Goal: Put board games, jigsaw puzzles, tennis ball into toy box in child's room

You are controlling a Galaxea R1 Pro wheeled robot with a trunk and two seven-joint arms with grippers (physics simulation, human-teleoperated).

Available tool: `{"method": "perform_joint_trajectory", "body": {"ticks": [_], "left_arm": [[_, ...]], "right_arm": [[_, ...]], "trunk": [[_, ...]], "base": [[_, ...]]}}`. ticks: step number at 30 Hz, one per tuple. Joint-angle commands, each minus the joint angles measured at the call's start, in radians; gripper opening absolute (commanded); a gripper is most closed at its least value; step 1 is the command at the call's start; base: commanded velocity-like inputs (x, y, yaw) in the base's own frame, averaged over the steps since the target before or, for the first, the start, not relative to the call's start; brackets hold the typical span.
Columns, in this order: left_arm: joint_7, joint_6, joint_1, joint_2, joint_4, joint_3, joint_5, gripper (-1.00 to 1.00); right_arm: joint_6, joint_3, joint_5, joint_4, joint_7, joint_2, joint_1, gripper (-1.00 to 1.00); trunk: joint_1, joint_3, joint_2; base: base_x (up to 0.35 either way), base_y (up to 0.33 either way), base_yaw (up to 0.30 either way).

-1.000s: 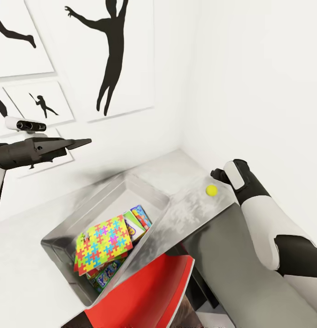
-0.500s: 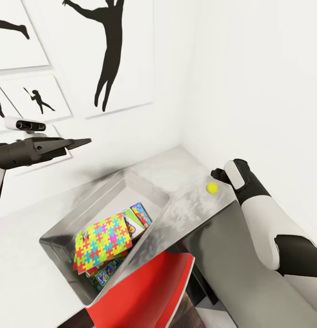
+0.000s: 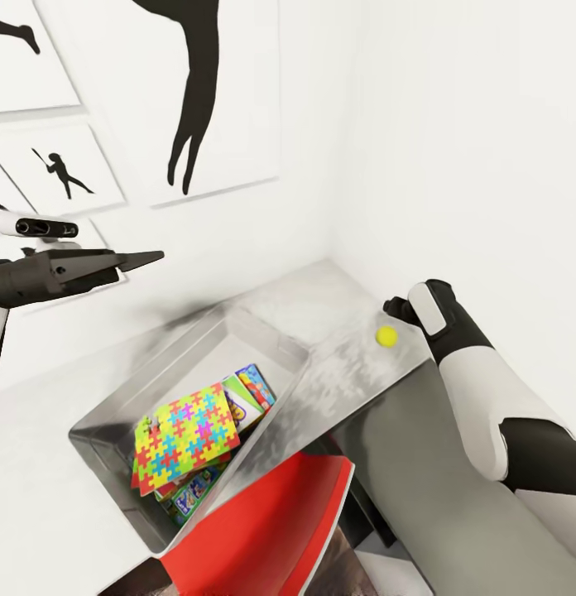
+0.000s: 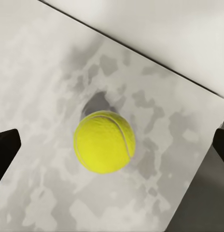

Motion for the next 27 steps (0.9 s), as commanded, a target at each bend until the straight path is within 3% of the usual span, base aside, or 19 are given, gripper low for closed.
{"method": "perform_joint_trajectory", "body": {"ticks": [1,27], "left_arm": [[-0.002,0.009,-0.001,0.000,0.000,0.000,0.003,1.00],[-0.005,0.009,-0.001,0.000,0.000,0.000,0.003,1.00]], "right_arm": [[0.002,0.000,-0.011,-0.001,-0.009,0.000,-0.002,1.00],[0.002,0.000,-0.011,0.003,-0.009,-0.001,-0.008,1.00]], "trunk": [[0.000,-0.003,-0.002],[0.000,-0.045,-0.002]], "base": [[0.000,0.000,0.000],[0.000,0.000,0.000]]}}
